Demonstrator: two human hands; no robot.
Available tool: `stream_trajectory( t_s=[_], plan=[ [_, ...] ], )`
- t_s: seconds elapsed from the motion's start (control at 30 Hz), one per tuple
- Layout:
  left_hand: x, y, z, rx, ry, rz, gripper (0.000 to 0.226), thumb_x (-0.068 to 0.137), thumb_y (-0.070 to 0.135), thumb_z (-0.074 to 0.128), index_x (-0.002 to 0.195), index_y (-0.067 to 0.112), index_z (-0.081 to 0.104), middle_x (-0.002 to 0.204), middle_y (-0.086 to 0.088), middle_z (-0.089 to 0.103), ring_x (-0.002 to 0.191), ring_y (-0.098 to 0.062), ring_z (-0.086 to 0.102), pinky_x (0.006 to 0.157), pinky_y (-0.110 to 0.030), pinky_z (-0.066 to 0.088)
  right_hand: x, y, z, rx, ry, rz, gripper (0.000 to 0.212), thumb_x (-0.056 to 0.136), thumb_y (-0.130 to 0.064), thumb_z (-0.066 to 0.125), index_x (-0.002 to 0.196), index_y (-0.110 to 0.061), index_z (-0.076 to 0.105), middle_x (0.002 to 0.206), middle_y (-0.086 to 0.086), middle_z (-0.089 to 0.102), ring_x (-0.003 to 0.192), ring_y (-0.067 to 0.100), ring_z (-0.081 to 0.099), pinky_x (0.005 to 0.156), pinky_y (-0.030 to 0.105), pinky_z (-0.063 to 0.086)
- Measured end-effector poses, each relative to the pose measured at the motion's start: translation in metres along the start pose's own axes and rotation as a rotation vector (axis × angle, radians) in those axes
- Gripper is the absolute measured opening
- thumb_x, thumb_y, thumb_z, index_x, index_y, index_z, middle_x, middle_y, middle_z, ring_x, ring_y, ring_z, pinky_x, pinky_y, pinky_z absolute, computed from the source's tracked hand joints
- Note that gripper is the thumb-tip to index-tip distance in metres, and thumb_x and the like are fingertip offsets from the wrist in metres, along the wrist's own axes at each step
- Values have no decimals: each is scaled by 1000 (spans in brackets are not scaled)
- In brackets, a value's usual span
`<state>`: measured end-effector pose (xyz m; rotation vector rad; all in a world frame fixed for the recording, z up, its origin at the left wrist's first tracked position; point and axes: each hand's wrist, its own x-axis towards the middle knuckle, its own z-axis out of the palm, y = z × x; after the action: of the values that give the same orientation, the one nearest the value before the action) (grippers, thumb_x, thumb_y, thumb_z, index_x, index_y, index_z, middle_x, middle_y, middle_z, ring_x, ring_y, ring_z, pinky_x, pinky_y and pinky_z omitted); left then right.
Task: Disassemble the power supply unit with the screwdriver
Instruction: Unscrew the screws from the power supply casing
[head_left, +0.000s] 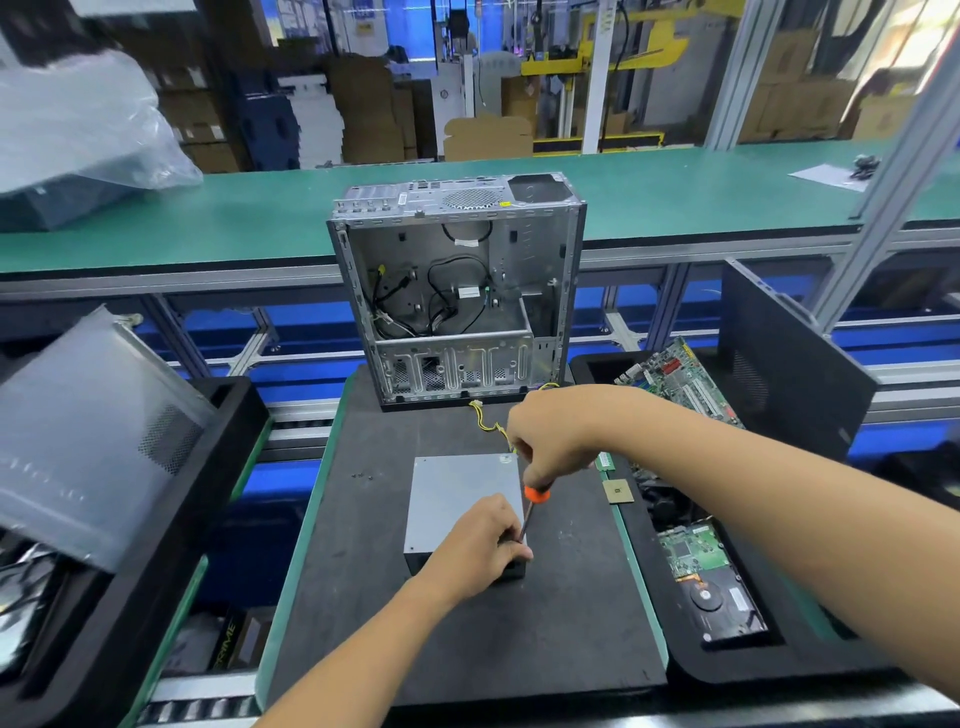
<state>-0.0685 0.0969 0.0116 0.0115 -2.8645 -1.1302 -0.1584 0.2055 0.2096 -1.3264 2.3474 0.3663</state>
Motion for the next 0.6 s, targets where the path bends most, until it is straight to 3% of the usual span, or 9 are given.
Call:
stream_trajectory(
  t_s=[0.17, 0.3, 0.43, 0.53, 0.6],
  plan=[
    [4, -3, -21, -155, 45, -151, 20, 81, 10, 72, 70, 13, 55, 65, 6, 58, 56, -2, 51, 58, -13, 40, -1, 9, -4, -6, 109, -11, 30, 82, -32, 63, 92, -5, 69, 85, 13, 72, 77, 26, 64, 48, 24, 35],
    [9, -17, -59, -280, 183, -291, 29, 73, -6, 76, 62, 12, 57, 57, -8, 62, 47, -14, 55, 53, -25, 48, 6, 12, -6, 1, 111, -33, 39, 89, -40, 59, 101, -4, 69, 96, 14, 69, 91, 29, 63, 62, 31, 45],
    [4, -37, -97, -246, 253, -306, 26, 69, -8, 78, 64, 11, 60, 57, -11, 65, 49, -14, 59, 55, -27, 52, 29, 3, 1, 1, -4, -8, 26, 90, -23, 52, 98, -3, 65, 94, 16, 68, 81, 33, 64, 61, 33, 43],
    [-6, -52, -118, -242, 270, -347, 25, 70, -4, 79, 69, 10, 60, 55, -10, 65, 48, -14, 59, 51, -24, 50, 46, -5, -3, 13, 25, -21, 27, 94, -21, 48, 105, -1, 61, 96, 16, 61, 71, 26, 47, 54, 31, 32],
    [-11, -62, -131, -255, 288, -368, 19, 72, -2, 79, 68, 7, 63, 56, -10, 65, 49, -14, 59, 53, -23, 51, 60, -10, -7, 29, 42, -41, 25, 96, -22, 49, 108, -3, 59, 97, 13, 58, 72, 24, 45, 52, 29, 30]
  ],
)
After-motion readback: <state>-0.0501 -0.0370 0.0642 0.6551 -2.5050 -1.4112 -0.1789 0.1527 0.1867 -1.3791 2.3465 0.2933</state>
